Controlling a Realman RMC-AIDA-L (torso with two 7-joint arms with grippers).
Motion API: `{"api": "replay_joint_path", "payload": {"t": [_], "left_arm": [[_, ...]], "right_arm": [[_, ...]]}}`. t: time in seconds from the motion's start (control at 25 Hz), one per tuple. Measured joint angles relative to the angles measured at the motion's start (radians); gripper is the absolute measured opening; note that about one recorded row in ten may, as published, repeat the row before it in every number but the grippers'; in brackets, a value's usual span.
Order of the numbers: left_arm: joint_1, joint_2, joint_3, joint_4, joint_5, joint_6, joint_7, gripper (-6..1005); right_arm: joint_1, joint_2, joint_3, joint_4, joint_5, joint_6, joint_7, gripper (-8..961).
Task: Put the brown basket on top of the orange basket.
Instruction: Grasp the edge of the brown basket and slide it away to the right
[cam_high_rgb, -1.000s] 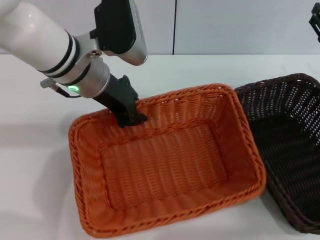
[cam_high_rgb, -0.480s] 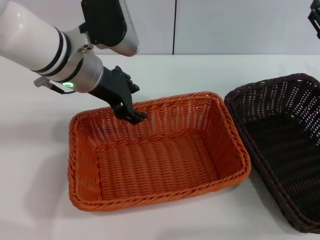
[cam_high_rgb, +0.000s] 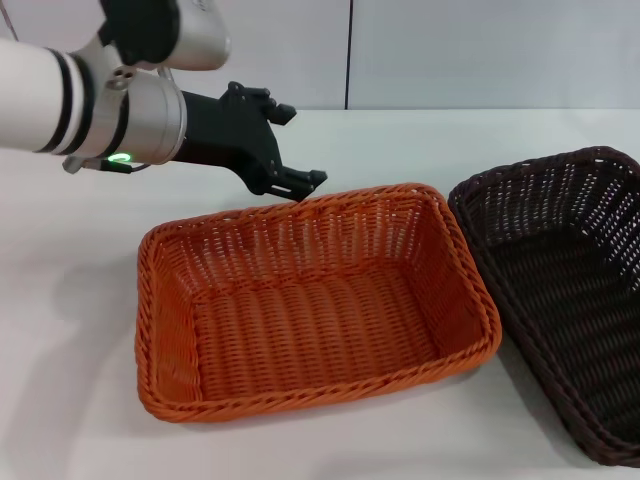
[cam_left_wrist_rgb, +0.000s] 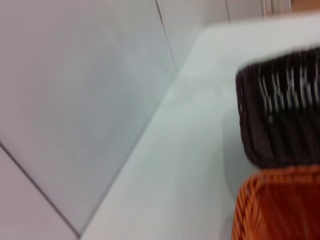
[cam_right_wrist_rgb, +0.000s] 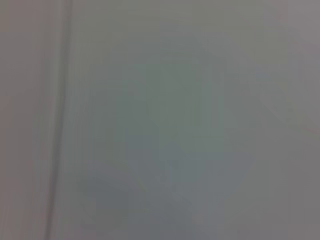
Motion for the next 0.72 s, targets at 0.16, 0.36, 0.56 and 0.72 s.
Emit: {"api": "replay_joint_path", "payload": {"t": [0.16,0.36,0.56,0.72], "left_arm": [[0.052,0.002,-0.002,0.004,-0.13,-0.052,0.07,849],[0.121,0.002,-0.002,-0.005,-0.342,-0.146,0.188,847],[0.136,0.0,0.0,-0.013,-0.43,-0.201,0.227,847],[0.136,-0.001,0.008,-0.022,-0.466,-0.234,0.228,847]], "right_arm": [[0.08,-0.115,0.004,-0.047,-0.341,0.129,0.189,744],[0.182,-0.172,0.007,-0.062,-0.692,0.313,0.242,743],[0.236,-0.131,-0.001,-0.126,-0.974,0.442,0.22,742],[0.252,-0.084,-0.006,-0.17,-1.116,0.492,0.174,742]]}}
